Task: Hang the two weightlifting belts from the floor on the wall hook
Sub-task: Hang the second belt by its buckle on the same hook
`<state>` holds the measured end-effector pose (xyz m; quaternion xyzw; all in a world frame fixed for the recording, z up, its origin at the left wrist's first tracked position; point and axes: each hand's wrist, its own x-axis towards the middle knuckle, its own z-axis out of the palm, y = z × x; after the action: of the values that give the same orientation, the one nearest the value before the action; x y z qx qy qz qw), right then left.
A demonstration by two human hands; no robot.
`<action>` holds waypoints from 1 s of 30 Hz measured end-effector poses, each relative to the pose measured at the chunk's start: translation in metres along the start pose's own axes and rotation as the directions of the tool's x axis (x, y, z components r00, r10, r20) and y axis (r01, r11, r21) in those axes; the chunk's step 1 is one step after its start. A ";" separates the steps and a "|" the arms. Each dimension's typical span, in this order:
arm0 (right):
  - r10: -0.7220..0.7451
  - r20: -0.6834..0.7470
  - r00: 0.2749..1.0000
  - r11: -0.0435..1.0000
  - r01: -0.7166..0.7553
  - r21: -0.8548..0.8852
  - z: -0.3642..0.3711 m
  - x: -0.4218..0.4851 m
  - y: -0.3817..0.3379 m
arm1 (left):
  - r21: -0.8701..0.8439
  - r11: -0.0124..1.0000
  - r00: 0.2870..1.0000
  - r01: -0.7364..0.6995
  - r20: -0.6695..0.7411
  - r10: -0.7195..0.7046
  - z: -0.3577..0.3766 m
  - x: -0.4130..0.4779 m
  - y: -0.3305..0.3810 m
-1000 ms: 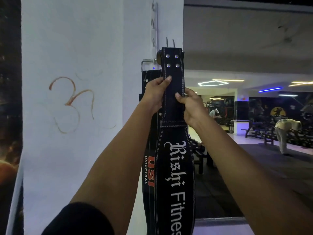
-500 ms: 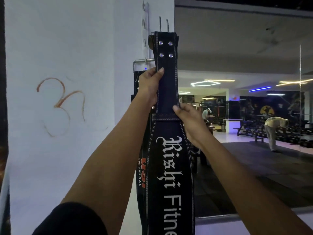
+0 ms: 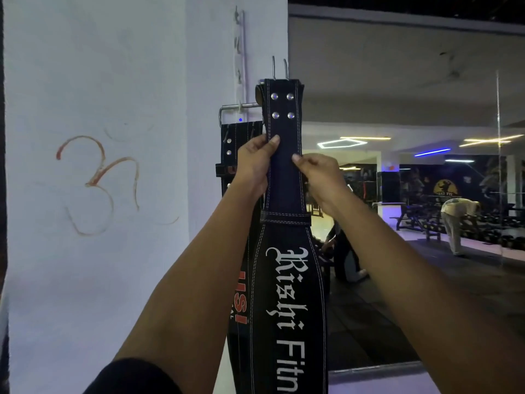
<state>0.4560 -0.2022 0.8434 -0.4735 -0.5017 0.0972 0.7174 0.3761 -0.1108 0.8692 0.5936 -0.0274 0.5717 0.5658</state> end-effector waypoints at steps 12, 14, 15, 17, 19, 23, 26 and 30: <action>0.028 0.178 0.984 0.996 -0.043 0.080 -0.018 -0.050 0.056 | 0.000 1.000 0.999 -0.003 -0.051 0.003 0.000 0.003 0.008; 0.055 0.208 0.977 0.997 -0.063 0.032 -0.021 -0.060 0.065 | -0.007 1.000 0.999 0.008 -0.041 -0.008 -0.001 0.003 0.007; 0.069 0.223 0.972 0.998 -0.070 0.000 -0.022 -0.062 0.069 | 0.003 1.000 0.999 0.009 -0.040 -0.009 -0.001 0.003 0.008; 0.089 0.260 0.962 0.996 -0.083 -0.035 -0.024 -0.062 0.078 | 0.020 1.000 0.999 0.008 -0.042 -0.007 -0.001 0.004 0.009; 0.094 0.263 0.960 0.995 -0.086 -0.044 -0.026 -0.058 0.080 | 0.025 1.000 0.999 0.006 -0.041 -0.005 0.001 0.004 0.010; 0.113 0.321 0.940 0.992 -0.122 0.009 -0.029 -0.056 0.090 | 0.011 1.000 0.998 -0.010 -0.055 0.010 0.003 0.007 0.017; 0.154 0.388 0.909 0.986 -0.168 0.003 -0.034 -0.058 0.095 | 0.005 1.000 0.998 -0.006 -0.055 0.006 0.001 0.007 0.018; 0.134 0.357 0.925 0.982 -0.173 0.081 -0.035 -0.057 0.088 | -0.017 0.999 0.997 -0.036 -0.063 0.035 0.005 0.010 0.028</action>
<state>0.4866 -0.2110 0.7376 -0.4458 -0.5762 0.2634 0.6323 0.3641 -0.1180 0.8958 0.5697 -0.0254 0.5997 0.5614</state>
